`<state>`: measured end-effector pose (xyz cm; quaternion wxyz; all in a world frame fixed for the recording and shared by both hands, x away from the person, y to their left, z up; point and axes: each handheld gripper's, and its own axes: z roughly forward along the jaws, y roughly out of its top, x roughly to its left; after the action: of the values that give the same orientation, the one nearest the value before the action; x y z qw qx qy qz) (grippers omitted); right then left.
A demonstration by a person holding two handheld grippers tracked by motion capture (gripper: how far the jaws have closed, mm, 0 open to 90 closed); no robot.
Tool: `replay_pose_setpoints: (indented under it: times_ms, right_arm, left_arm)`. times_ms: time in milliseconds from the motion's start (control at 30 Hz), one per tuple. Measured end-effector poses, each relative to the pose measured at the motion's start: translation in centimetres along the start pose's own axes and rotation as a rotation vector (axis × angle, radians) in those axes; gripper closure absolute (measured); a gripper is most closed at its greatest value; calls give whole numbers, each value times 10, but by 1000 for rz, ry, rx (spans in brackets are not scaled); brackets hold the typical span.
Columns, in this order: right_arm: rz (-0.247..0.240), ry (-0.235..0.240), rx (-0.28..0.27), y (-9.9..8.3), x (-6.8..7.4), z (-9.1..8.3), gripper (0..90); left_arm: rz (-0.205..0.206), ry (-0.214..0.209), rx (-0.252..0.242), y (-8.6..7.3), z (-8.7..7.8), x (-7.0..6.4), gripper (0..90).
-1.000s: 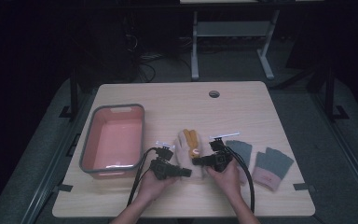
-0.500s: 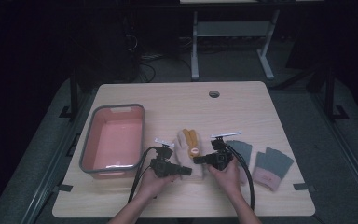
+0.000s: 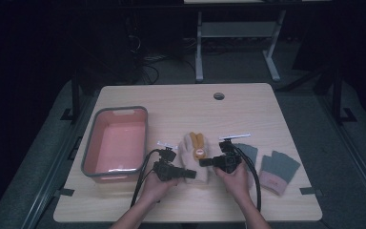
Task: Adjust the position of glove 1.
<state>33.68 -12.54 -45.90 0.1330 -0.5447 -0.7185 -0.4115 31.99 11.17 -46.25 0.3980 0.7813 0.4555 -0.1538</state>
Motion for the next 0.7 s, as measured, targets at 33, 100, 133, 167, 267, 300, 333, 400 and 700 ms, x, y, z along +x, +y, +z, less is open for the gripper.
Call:
replay_pose_setpoints:
  times_ms: [33, 100, 133, 167, 267, 300, 333, 400, 700]
  right_arm:
    - [-6, 1, 0, 0, 0, -1, 840]
    - [-8, 4, -3, 1, 1, -3, 841]
    - [-4, 6, -6, 1, 2, -4, 841]
    - [-3, 6, -8, 1, 2, -5, 840]
    - [-8, 15, -14, 3, 6, -9, 840]
    - [-14, 14, -16, 3, 7, -10, 841]
    - [-13, 16, -19, 4, 8, -11, 841]
    - [-13, 27, -27, 5, 9, -13, 841]
    - [-21, 37, -38, 12, 18, -21, 841]
  left_arm:
    - [2, 1, 0, 0, -1, -1, 673]
    - [4, -3, -2, 1, -2, -2, 674]
    - [6, -4, -4, 2, -3, -3, 674]
    - [2, -5, -7, 2, -3, -4, 674]
    - [12, -8, -7, 4, -7, -6, 674]
    - [14, -9, -12, 5, -9, -7, 674]
    - [16, -9, -14, 6, -10, -8, 674]
    - [23, -8, -15, 8, -13, -10, 674]
    - [39, -15, -38, 14, -24, -16, 674]
